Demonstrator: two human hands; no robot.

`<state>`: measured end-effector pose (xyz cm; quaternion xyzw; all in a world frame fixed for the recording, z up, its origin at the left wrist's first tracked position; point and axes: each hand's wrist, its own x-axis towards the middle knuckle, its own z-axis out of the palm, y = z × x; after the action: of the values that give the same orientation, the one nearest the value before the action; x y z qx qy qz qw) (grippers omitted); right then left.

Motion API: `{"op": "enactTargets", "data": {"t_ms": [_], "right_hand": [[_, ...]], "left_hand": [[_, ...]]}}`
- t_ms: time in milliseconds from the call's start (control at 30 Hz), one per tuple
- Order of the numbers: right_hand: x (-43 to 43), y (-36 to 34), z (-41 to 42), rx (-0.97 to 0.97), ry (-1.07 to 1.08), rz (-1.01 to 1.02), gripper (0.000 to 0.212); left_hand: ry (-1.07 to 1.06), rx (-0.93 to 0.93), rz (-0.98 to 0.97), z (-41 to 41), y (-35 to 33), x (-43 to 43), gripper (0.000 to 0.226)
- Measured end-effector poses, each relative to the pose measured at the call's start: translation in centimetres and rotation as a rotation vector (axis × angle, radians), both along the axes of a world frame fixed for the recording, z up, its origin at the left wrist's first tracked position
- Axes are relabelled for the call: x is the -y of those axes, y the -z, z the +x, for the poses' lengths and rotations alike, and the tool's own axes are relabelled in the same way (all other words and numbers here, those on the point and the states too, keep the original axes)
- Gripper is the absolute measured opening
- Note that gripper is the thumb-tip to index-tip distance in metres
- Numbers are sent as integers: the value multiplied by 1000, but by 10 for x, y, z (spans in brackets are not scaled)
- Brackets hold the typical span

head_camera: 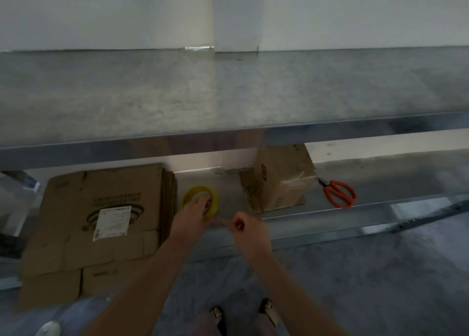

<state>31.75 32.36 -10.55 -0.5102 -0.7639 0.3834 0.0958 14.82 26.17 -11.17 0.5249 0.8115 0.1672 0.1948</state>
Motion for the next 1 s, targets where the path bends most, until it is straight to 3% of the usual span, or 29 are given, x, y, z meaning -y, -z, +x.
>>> {"op": "enactTargets", "data": {"t_ms": [167, 267, 467, 567, 667, 733, 833, 900, 1000], "right_hand": [[-7, 27, -12, 88, 162, -265, 21], [-4, 36, -18, 166, 188, -285, 31], [1, 35, -15, 321, 122, -67, 45], [3, 18, -4, 280, 44, 42, 35], [7, -12, 25, 72, -98, 456, 19], [3, -33, 47, 17, -148, 685, 30], [-23, -64, 80, 11, -137, 801, 48], [-46, -80, 99, -44, -110, 808, 50], [-80, -91, 119, -177, -19, 662, 43]], "left_hand": [[95, -121, -91, -5, 16, -8, 45], [80, -14, -42, -6, 25, -6, 49], [197, 1, -42, -13, 21, 7, 55], [194, -142, 6, -7, 6, 18, 56], [224, -316, 144, 17, -21, 21, 61], [235, -367, 208, 38, -43, 13, 63], [221, -399, 293, 75, -75, -12, 62], [185, -319, 367, 101, -87, -30, 57], [0, 7, 371, 134, -91, -50, 57]]}}
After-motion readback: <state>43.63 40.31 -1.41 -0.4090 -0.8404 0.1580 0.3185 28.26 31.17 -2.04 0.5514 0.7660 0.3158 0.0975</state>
